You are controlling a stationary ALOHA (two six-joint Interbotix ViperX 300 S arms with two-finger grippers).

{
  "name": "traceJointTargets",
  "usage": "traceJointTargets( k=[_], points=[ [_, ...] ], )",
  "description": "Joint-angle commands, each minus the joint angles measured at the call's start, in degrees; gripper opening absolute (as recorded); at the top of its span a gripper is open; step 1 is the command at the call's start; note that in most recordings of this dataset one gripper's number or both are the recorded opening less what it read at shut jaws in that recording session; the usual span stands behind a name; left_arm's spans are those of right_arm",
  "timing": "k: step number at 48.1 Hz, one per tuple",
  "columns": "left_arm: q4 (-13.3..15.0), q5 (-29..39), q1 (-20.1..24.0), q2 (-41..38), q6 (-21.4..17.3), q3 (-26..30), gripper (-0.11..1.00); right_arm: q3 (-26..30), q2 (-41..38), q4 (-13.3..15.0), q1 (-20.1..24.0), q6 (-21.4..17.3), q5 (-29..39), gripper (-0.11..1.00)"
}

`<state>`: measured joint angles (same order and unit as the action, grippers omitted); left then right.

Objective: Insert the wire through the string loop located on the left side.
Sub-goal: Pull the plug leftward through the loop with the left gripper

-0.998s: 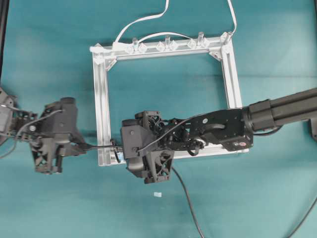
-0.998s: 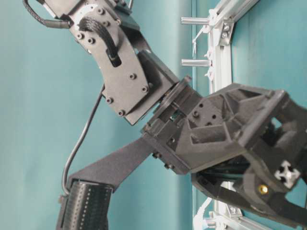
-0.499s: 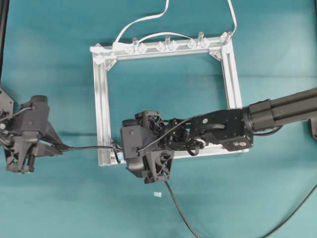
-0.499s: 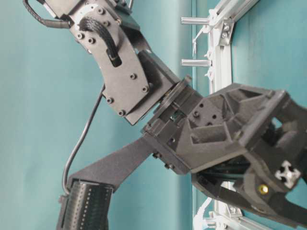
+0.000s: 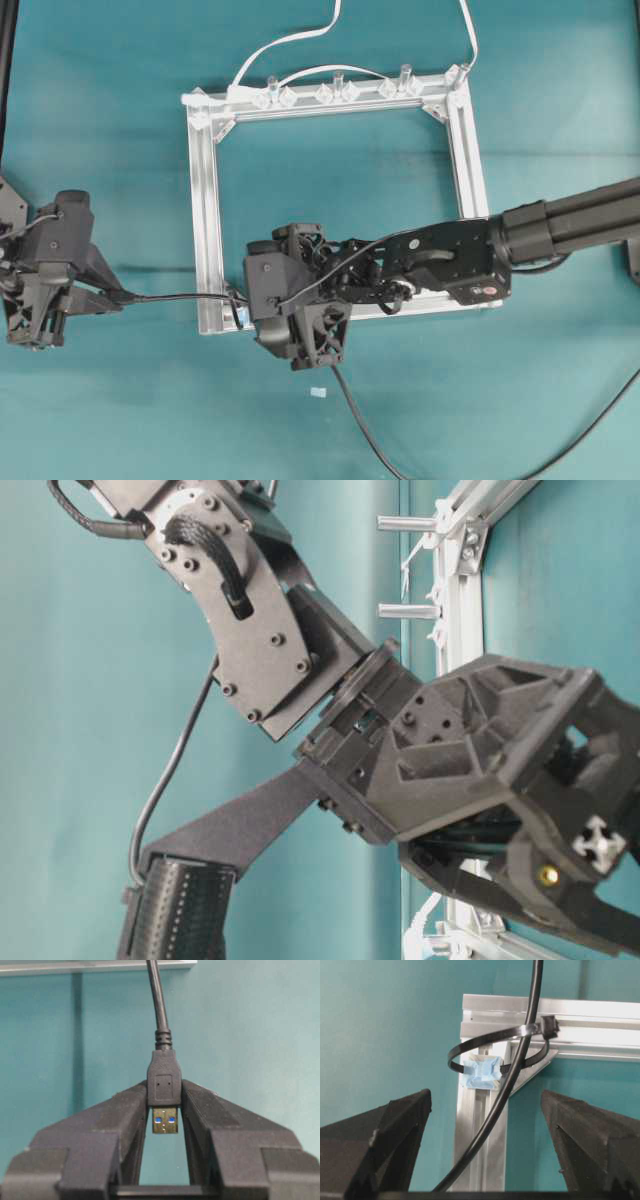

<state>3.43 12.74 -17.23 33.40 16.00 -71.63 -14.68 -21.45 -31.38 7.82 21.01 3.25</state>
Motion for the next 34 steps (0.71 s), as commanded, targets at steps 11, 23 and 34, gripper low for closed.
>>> traceJointTargets(
  k=[11, 23, 34],
  points=[
    [-0.09, 0.26, -0.26, -0.09, 0.18, 0.26, 0.21, 0.53, 1.14, 0.18, 0.18, 0.0, -1.14, 0.89],
    [-0.35, 3.52, -0.26, -0.09, -0.09, 0.7, 0.44, 0.62, 1.14, 0.18, 0.18, 0.18, -1.14, 0.89],
    [-0.44, 4.39, -0.26, -0.09, -0.7, 0.7, 0.82, 0.62, 1.14, 0.18, 0.18, 0.0, -1.14, 0.89]
  ],
)
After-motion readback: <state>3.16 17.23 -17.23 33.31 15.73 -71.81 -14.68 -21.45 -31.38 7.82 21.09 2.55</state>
